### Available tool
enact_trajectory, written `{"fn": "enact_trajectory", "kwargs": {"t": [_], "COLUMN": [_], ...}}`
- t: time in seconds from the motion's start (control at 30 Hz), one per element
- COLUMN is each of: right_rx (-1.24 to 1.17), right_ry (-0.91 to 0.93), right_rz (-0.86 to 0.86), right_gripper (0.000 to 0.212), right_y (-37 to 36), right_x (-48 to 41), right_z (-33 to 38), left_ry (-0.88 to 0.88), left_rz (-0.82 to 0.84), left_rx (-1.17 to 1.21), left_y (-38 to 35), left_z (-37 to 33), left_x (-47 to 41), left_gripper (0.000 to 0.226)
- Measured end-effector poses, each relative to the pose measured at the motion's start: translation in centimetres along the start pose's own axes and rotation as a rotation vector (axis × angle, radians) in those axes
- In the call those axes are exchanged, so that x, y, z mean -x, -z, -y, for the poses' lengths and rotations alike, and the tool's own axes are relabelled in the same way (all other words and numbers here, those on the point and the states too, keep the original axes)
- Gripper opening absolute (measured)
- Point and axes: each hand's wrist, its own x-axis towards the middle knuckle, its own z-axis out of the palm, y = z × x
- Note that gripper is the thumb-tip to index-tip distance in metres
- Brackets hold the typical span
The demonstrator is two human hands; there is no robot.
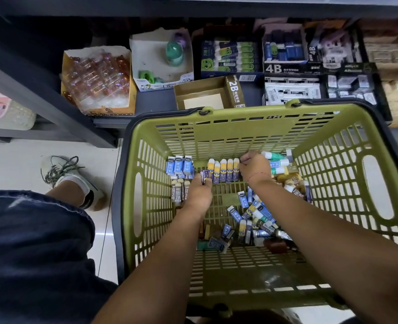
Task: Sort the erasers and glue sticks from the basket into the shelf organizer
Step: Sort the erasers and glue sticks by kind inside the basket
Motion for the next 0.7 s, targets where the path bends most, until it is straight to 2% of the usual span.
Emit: {"fn": "enact_trajectory", "kwargs": {"t": [0.13, 0.23, 0.27, 0.37, 0.43, 0.57, 0.63, 0.7], "right_rx": [0.056, 0.051, -0.002, -0.156, -0.174, -0.319, -0.457, -0.584], "right_ry": [0.04, 0.16, 0.202, 0.244, 0.249, 0.104, -0.03, -0.15], "right_rz": [0.035, 0.067, 0.147, 0.523, 0.602, 0.593, 0.474, 0.334], "right_gripper": [0.015, 0.016, 0.017, 0.023, 0.014, 0.004, 0.005, 0.017], "right_y": [0.5, 1.2, 1.4, 1.7, 1.8, 2.6, 2.4, 1.7], "right_x": [0.3, 1.5, 2.1, 3.8, 4.2, 3.7, 3.4, 3.1], "right_z": [0.0, 1.2, 1.7, 2.7, 2.5, 1.7, 1.2, 0.7], "left_ry": [0.012, -0.019, -0.037, -0.099, -0.126, -0.162, -0.178, -0.166], "left_rz": [-0.023, -0.041, -0.035, 0.011, 0.033, -0.027, -0.057, -0.045], "left_rx": [0.056, 0.124, 0.148, 0.077, 0.054, 0.072, 0.001, -0.071], "left_y": [0.6, 0.9, 0.9, 0.7, 0.6, 0.3, 0.0, -0.4], "left_z": [0.4, 0.8, 0.9, 1.0, 1.0, 0.5, 0.1, -0.3], "left_x": [-0.1, 0.1, 0.2, 0.4, 0.4, 0.4, 0.3, -0.1], "left_gripper": [0.055, 0.052, 0.051, 0.042, 0.041, 0.029, 0.035, 0.046]}}
